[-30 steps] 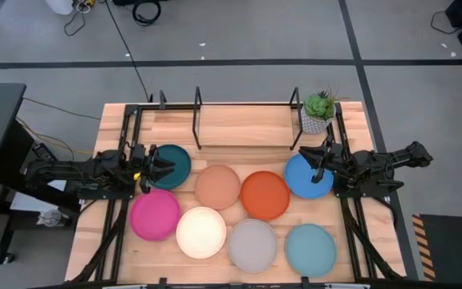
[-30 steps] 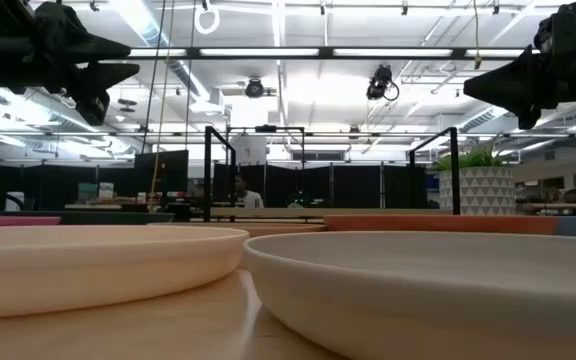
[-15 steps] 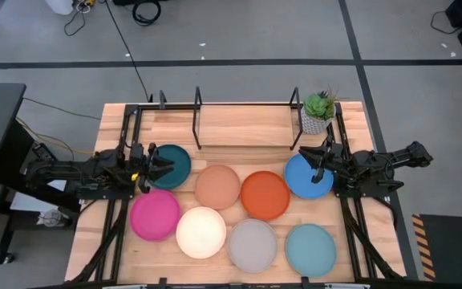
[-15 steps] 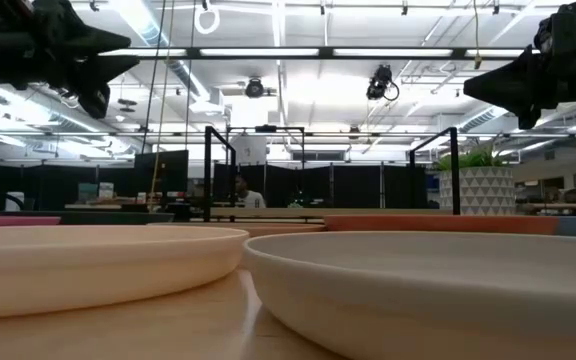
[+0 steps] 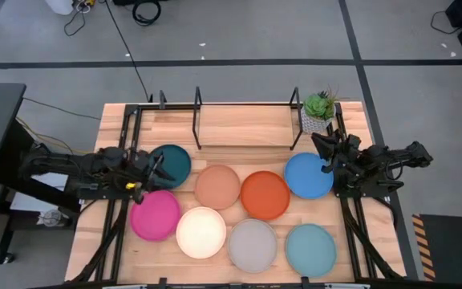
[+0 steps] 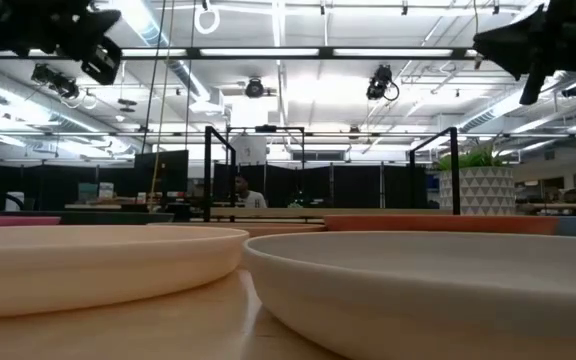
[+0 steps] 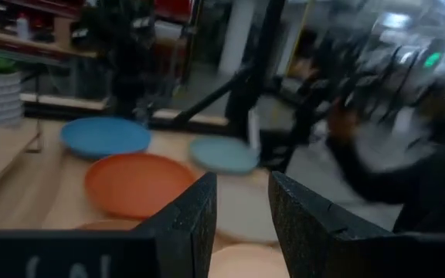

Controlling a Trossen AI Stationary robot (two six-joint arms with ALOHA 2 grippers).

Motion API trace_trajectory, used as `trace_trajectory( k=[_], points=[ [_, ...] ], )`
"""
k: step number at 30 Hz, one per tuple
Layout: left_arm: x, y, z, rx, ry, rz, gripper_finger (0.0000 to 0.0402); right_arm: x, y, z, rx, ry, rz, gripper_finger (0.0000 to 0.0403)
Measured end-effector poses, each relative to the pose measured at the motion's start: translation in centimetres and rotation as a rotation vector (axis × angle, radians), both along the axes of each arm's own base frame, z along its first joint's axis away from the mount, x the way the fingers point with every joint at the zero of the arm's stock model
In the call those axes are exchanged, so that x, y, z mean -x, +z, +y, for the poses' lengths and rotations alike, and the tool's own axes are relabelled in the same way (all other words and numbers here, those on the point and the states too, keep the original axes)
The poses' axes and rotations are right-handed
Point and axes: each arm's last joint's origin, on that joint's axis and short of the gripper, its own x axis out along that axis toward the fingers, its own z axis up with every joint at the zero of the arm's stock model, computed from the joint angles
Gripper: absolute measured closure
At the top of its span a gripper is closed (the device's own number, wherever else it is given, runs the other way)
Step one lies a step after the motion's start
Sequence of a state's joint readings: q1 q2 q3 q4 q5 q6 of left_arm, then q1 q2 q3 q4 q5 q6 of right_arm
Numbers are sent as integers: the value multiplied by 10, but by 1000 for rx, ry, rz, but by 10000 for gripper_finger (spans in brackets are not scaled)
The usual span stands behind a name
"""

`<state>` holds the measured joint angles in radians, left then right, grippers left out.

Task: Place and stack plates onto a shelf
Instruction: Put the orange plate on the shelf

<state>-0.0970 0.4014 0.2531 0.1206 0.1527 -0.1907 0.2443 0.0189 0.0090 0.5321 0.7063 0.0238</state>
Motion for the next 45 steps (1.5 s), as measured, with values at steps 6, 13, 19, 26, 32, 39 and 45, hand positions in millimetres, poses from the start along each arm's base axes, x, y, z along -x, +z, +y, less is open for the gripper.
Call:
trace_trajectory(
  k=[6,13,19,26,32,39,45],
  points=[
    [-27,-4,-7,-145,199,156,253,-7,-12,2,89,7,169,335],
    [-65,2,-11,-181,279,300,218,-15,-20,2,134,-26,286,335],
    [-104,3,-13,-236,243,441,218,-22,-26,-3,184,-66,384,335],
    [-152,-6,-13,-391,191,523,225,-30,-33,-10,155,-48,437,335],
    [-196,-11,-22,-476,82,543,225,-34,-40,-15,102,-72,481,335],
    [-239,-23,-37,-519,-106,601,225,-35,-36,-16,94,-79,434,335],
    [-267,-38,-46,-571,-226,666,225,-36,-40,-14,60,-13,457,335]
  ],
)
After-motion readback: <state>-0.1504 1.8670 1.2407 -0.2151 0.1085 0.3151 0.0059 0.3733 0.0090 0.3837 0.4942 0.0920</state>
